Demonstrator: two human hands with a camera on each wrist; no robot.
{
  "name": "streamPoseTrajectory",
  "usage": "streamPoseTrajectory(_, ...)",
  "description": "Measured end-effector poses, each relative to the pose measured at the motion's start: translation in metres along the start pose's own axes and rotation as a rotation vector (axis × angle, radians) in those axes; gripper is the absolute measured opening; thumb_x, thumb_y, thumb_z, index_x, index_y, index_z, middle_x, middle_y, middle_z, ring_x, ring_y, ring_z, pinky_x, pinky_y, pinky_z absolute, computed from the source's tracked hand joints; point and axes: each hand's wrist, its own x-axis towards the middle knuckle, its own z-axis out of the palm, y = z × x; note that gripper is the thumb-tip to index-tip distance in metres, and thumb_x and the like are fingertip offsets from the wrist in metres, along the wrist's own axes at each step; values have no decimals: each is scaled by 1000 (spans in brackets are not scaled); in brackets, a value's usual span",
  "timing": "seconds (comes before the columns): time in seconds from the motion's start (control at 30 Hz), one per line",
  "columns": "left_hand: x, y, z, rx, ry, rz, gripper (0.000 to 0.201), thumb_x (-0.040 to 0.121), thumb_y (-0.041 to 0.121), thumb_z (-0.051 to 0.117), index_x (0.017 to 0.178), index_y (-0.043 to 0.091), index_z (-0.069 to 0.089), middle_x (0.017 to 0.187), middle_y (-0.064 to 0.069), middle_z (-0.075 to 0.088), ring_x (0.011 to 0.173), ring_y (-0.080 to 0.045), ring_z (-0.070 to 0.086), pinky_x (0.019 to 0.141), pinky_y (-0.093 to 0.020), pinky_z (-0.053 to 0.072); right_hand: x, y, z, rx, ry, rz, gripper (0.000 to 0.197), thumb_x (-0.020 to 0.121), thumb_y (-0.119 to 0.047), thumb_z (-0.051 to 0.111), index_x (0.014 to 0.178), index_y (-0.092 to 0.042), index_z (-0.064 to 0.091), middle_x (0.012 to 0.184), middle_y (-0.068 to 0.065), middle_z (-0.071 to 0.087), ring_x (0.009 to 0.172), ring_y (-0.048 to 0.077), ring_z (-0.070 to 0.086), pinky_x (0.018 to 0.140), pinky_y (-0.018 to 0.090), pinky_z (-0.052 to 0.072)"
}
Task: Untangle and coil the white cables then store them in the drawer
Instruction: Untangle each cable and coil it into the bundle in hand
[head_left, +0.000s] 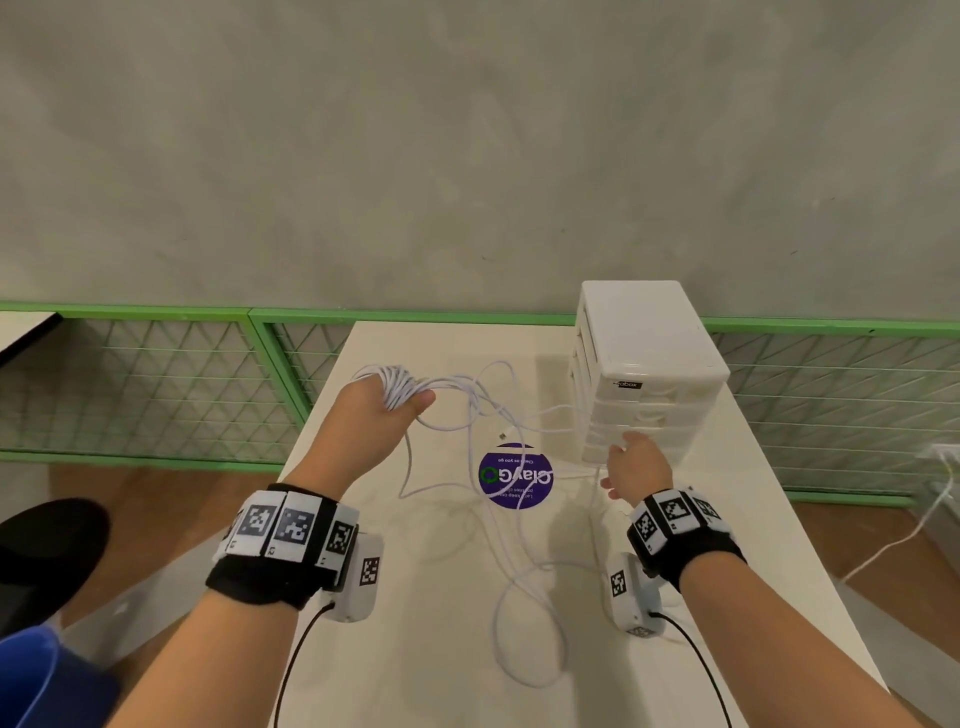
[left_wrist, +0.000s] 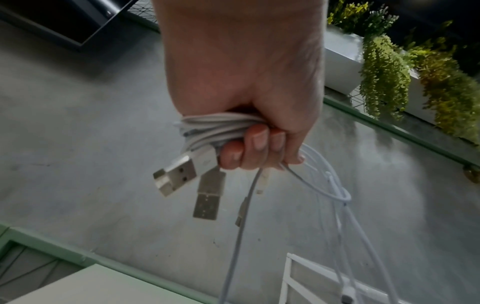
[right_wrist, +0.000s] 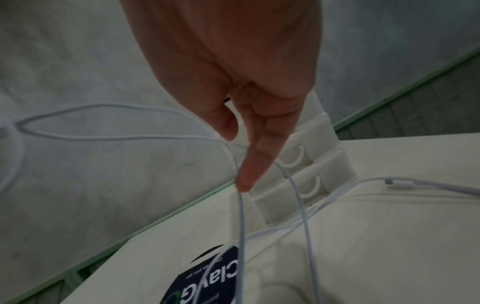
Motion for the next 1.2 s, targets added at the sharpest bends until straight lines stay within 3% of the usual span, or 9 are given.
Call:
streamPoseTrajectory(0.1,0,2,7,-56,5,-36,44,88,37,62,87,-7,60,70,-11,52,63,-23,51,63,-47,54,-15,-21,5,104,145,-286,28,94,-20,44,119,-17,55,120,6,56,93,27,64,82,42,54)
streamPoseTrajectory(0.2,1,4,16,-91,-3,-59,45,87,36,63,87,-9,61,70,-13,53,60,-19,49,56,-36,50,-55,-63,6,346,-42,-506,19,92,-31,51,97,-18,64,89,-5,64,78,10,59,67,21,48)
streamPoseTrajectory(0.27,-1,8,22,-103,-25,-56,43,88,35,63,87,-8,62,70,-12,55,58,-18,50,45,-23,45,-69,-81,13,349,-188,-580,22,86,-39,60,90,-19,67,84,-5,67,78,9,60,72,20,48)
streamPoseTrajectory(0.47,-4,10,23,-66,-95,-81,34,87,34,65,69,5,59,53,0,54,35,-1,47,33,-12,35,-63,-85,24,293,-179,-600,6,87,-25,63,84,-23,68,82,-4,66,71,12,63,68,26,50)
streamPoseTrajectory(0.67,-4,12,19,19,-117,-116,39,81,34,72,71,5,48,67,-2,48,56,-12,44,42,-20,35,-48,-82,10,34,-148,-695,14,82,-19,69,91,-28,72,86,-4,62,70,6,55,70,18,44)
streamPoseTrajectory(0.8,-3,14,21,10,-156,-124,36,79,35,74,80,5,56,71,-5,56,60,-14,50,46,-21,38,-42,-80,1,-360,81,-804,13,83,-32,65,95,-33,68,86,-10,57,88,10,50,84,32,33)
streamPoseTrajectory(0.93,-5,18,22,-52,-142,-72,33,84,36,68,73,7,57,62,-3,53,53,-12,49,40,-16,39,-46,-80,7,-440,77,-650,18,93,-25,47,109,-23,54,68,-4,60,63,19,59,62,32,49)
streamPoseTrajectory(1.1,-4,16,18,-100,-87,-75,31,89,34,62,74,8,68,57,-1,51,48,-10,46,36,-18,38,-51,-82,5,273,-321,-428,15,93,-8,50,104,-17,55,103,5,70,82,16,65,75,31,54)
streamPoseTrajectory(1.2,-6,12,21,-146,-36,-87,35,90,34,61,75,3,68,54,-3,51,40,-7,43,34,-16,36,-57,-90,5,587,-357,-467,54,91,6,48,132,-28,35,117,-2,64,90,13,68,82,26,54)
